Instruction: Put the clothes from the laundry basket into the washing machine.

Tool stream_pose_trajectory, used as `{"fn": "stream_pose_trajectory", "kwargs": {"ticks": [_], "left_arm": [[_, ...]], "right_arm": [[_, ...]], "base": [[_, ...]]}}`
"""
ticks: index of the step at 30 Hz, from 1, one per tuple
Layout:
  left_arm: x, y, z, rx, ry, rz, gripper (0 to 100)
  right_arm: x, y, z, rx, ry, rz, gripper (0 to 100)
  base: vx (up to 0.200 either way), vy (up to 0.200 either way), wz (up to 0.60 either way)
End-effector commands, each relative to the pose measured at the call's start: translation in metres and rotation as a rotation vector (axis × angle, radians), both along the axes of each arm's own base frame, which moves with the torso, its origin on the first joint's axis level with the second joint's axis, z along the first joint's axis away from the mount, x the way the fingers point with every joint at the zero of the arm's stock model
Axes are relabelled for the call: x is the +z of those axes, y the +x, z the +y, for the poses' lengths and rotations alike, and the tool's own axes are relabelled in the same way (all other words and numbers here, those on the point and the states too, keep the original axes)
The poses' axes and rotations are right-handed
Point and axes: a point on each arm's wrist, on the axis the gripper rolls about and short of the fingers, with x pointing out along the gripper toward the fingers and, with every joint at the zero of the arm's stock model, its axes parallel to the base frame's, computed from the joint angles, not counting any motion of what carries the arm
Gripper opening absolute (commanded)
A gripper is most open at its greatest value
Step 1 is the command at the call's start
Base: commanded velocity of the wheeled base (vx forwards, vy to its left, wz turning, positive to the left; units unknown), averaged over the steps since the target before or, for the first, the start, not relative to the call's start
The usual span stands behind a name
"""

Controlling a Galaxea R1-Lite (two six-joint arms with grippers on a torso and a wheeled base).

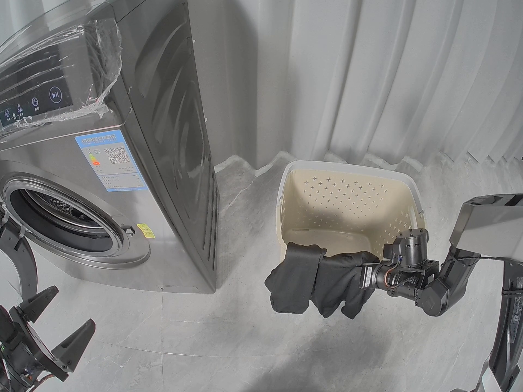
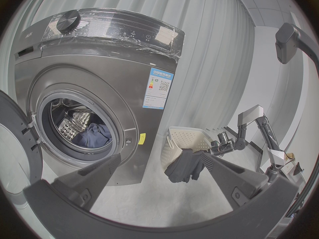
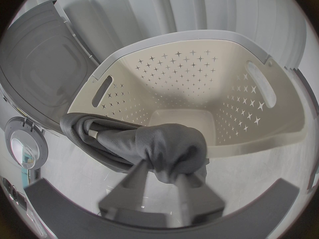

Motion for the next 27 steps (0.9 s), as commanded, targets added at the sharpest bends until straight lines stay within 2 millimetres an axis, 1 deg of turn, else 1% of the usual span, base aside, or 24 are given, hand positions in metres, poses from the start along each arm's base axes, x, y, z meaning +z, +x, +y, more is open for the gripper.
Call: {"fn": "stream_pose_trajectory", "kwargs": {"ticks": [1,3,8,10,11,12,17,19,20,21,22,25,27], "left_arm": [[0.001,0.0,0.0,-0.001,-0.002,-0.002,100],[0.001,0.0,0.0,-0.001,-0.004,-0.005,100],[0.001,0.0,0.0,0.0,-0.002,-0.002,100],[0.001,0.0,0.0,0.002,-0.001,-0.001,100],[0.001,0.0,0.0,0.002,-0.001,-0.001,100],[0.002,0.001,-0.001,0.0,-0.001,-0.001,100],[0.008,0.006,-0.003,0.003,0.003,0.003,100],[0.01,0.009,-0.005,0.005,0.006,0.009,100],[0.011,0.011,-0.006,0.008,0.012,0.015,100],[0.011,0.011,-0.006,0.008,0.013,0.018,100],[0.01,0.012,-0.007,0.009,0.017,0.024,100],[0.008,0.01,-0.004,0.034,0.021,0.02,100],[0.002,0.007,-0.001,0.049,0.025,0.018,100]], "right_arm": [[-0.001,-0.01,-0.003,0.003,-0.007,0.026,0],[0.002,-0.013,-0.004,0.002,-0.003,0.022,0],[0.031,-0.038,-0.011,0.018,0.046,-0.007,0],[0.048,-0.051,-0.014,0.021,0.062,-0.042,0],[0.048,-0.051,-0.014,0.021,0.062,-0.042,0],[0.065,-0.065,-0.016,0.031,0.076,-0.084,0],[0.104,-0.094,-0.019,0.061,0.118,-0.208,0],[0.115,-0.102,-0.018,0.073,0.129,-0.243,0],[0.124,-0.108,-0.018,0.083,0.143,-0.277,0],[0.125,-0.109,-0.018,0.087,0.144,-0.283,0],[0.136,-0.116,-0.016,0.105,0.162,-0.327,0],[0.152,-0.127,-0.016,0.132,0.184,-0.392,0],[0.162,-0.135,-0.016,0.158,0.177,-0.428,0]], "base": [[0.0,0.0,0.0],[0.0,0.0,0.0],[0.0,0.0,0.0],[0.0,0.0,0.0],[0.0,0.0,0.0],[0.0,0.0,0.0],[0.0,0.0,0.0],[0.0,0.0,0.0],[0.0,0.0,0.0],[0.0,0.0,0.0],[0.0,0.0,0.0],[0.0,0.0,0.0],[0.0,0.0,0.0]]}}
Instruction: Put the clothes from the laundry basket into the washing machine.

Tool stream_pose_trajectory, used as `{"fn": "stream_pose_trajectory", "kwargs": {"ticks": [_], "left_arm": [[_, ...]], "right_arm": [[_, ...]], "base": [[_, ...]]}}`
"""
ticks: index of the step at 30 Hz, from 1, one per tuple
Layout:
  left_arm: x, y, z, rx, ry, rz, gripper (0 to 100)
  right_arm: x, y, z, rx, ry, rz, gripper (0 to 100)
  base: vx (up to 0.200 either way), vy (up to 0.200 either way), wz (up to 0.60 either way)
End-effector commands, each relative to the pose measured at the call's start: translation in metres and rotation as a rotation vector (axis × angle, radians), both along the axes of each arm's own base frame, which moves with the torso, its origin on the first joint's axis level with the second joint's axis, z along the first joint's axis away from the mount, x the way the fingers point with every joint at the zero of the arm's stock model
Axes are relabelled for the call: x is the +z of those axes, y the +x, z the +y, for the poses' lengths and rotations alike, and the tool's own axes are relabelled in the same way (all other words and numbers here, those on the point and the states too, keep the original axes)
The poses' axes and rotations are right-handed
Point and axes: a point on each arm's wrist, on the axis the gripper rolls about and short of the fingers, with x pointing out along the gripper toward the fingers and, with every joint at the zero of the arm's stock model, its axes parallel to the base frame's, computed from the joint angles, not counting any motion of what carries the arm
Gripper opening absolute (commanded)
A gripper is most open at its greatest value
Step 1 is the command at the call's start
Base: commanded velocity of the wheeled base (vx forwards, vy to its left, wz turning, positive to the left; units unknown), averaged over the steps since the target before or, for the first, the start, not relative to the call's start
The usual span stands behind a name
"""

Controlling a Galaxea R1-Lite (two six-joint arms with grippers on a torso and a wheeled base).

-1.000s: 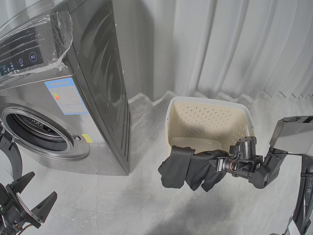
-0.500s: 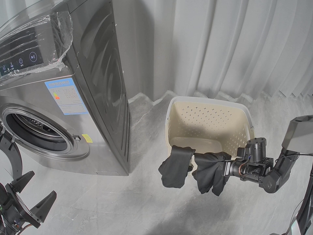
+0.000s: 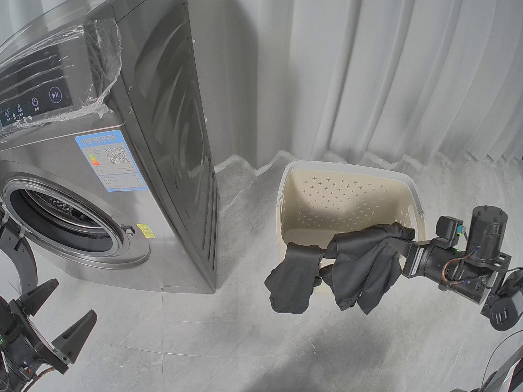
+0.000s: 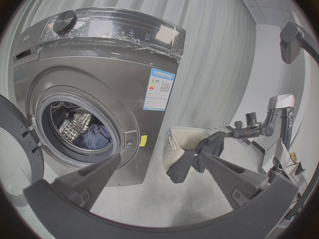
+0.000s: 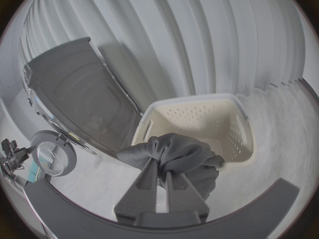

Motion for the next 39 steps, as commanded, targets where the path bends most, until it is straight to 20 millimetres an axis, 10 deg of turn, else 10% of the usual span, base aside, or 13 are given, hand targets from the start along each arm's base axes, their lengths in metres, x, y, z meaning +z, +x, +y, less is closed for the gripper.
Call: {"fn": "stream_pose_trajectory", "kwargs": {"ticks": [1,18,39], "left_arm": [[-0.009,-0.003,0.003,0.036,0.015,0.012,100],[-0.028,-0.027,0.016,0.044,-0.015,-0.014,100],[-0.031,-0.028,0.017,0.076,-0.01,-0.008,100]], "right_arm": [[0.045,-0.036,0.0,0.073,0.036,-0.18,0],[0.063,-0.059,0.005,0.15,0.053,-0.224,0],[0.062,-0.063,0.009,0.182,0.058,-0.226,0]], "base": [[0.0,0.0,0.0],[-0.071,0.0,0.0],[0.0,0.2,0.0]]}}
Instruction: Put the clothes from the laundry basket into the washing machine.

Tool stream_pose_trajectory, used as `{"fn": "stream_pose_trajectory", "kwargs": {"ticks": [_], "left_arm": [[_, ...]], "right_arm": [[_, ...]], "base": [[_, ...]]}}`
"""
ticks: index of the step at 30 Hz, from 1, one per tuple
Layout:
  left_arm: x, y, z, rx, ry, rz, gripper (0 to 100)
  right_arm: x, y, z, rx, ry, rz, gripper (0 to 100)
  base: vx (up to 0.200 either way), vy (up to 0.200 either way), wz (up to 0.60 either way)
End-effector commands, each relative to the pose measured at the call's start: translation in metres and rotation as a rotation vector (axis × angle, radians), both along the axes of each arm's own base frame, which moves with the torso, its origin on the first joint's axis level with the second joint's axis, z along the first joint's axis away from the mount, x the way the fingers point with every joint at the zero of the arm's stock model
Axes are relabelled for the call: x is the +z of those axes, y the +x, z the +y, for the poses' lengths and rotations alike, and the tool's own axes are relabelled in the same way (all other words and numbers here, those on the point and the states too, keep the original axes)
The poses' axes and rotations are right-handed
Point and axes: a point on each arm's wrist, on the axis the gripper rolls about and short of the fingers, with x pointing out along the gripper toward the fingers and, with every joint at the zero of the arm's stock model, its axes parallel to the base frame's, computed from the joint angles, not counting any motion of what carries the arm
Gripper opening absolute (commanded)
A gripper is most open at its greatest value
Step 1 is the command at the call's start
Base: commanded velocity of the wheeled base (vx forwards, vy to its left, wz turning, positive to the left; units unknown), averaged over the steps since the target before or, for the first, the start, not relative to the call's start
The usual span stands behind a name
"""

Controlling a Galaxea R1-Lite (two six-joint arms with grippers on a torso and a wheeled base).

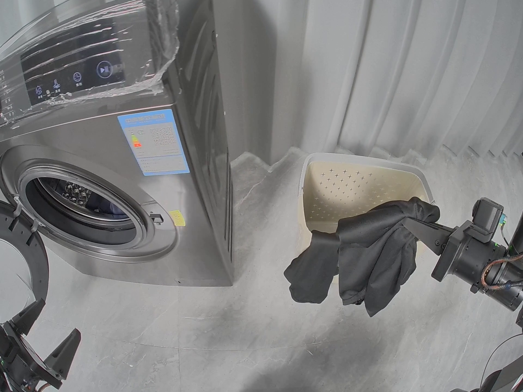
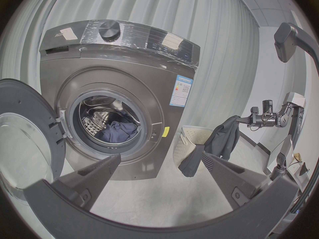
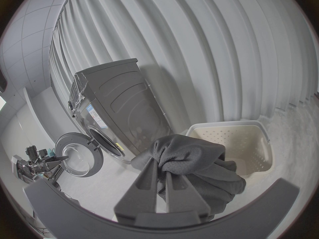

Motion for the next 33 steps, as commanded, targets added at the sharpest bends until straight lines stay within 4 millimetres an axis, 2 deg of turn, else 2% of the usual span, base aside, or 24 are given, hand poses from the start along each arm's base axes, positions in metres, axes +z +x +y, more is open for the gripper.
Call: {"fn": "stream_pose_trajectory", "kwargs": {"ticks": [1,9,15,33], "left_arm": [[-0.005,0.0001,0.0,0.001,0.006,0.016,100],[-0.0063,-0.0001,0.0001,0.001,0.017,0.024,100],[-0.0074,-0.0001,0.0001,0.001,0.028,0.031,100],[-0.008,-0.0013,0.0005,-0.001,0.025,0.029,100]], "right_arm": [[0.0,-0.0013,0.0016,0.012,0.001,-0.001,0],[-0.0032,-0.0032,0.0025,0.022,-0.007,0.011,0],[-0.0047,-0.0035,0.0026,0.024,-0.01,0.016,0],[-0.0055,-0.0033,0.0038,0.03,-0.012,0.02,0]], "base": [[0.0,0.2,0.0],[0.0,0.2,0.0],[0.0,0.0,0.0],[-0.2,0.0,0.0]]}}
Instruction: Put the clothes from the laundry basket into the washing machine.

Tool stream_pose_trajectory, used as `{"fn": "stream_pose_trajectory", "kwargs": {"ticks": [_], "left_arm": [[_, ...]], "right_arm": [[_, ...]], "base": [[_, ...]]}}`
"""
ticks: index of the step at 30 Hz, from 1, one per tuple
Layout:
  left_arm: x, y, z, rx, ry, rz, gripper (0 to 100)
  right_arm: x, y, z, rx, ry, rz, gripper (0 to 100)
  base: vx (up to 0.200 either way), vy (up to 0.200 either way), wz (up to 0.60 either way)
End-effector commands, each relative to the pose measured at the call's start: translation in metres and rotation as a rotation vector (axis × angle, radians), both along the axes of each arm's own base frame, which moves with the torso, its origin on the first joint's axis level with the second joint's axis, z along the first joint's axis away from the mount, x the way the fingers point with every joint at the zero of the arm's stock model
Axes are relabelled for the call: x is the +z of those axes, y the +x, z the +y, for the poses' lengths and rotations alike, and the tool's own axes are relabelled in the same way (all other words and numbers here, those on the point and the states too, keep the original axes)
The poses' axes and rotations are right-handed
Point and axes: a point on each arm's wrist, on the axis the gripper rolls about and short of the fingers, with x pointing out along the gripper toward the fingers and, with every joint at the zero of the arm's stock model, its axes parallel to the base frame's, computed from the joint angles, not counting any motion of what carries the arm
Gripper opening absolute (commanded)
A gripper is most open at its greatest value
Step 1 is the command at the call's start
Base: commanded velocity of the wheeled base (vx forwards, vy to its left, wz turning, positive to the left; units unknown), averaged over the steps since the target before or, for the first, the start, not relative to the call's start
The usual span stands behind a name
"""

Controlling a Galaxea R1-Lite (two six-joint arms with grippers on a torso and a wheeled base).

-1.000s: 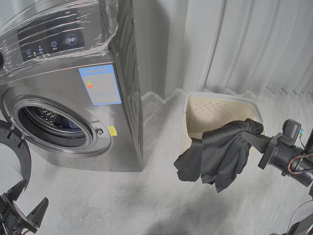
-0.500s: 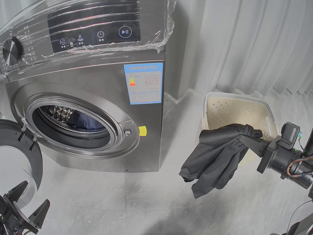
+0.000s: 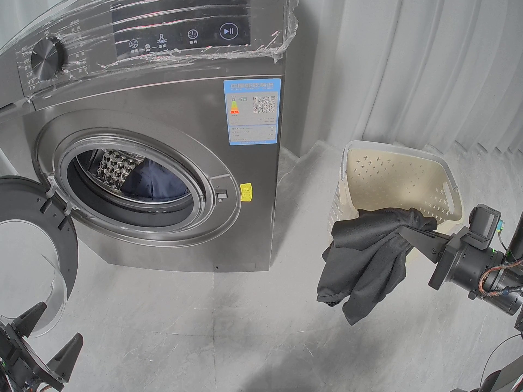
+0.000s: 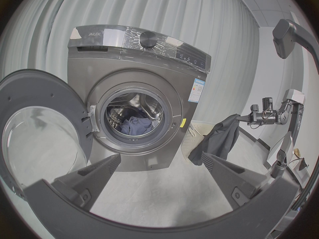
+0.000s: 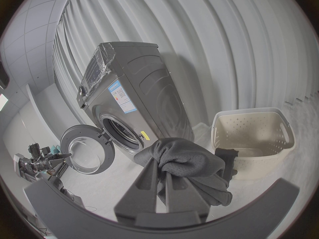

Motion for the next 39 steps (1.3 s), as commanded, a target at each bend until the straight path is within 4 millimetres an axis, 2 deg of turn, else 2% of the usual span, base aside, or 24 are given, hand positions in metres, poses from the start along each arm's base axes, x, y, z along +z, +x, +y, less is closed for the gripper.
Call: {"fn": "stream_pose_trajectory", "kwargs": {"ticks": [1,6,39], "left_arm": [[-0.005,0.0,0.0,0.0,0.004,0.015,100],[-0.0052,0.0003,-0.0001,0.0,0.006,0.019,100],[-0.0023,0.0001,-0.0001,-0.002,0.0,0.002,100]], "right_arm": [[-0.0003,0.0004,0.0003,0.0,-0.001,0.001,0],[-0.0007,0.0003,0.0003,0.001,0.0,0.004,0],[-0.0016,-0.002,0.0046,0.026,-0.001,0.01,0]], "base": [[0.0,0.0,0.0],[0.0,0.0,0.0],[0.0,0.2,0.0]]}}
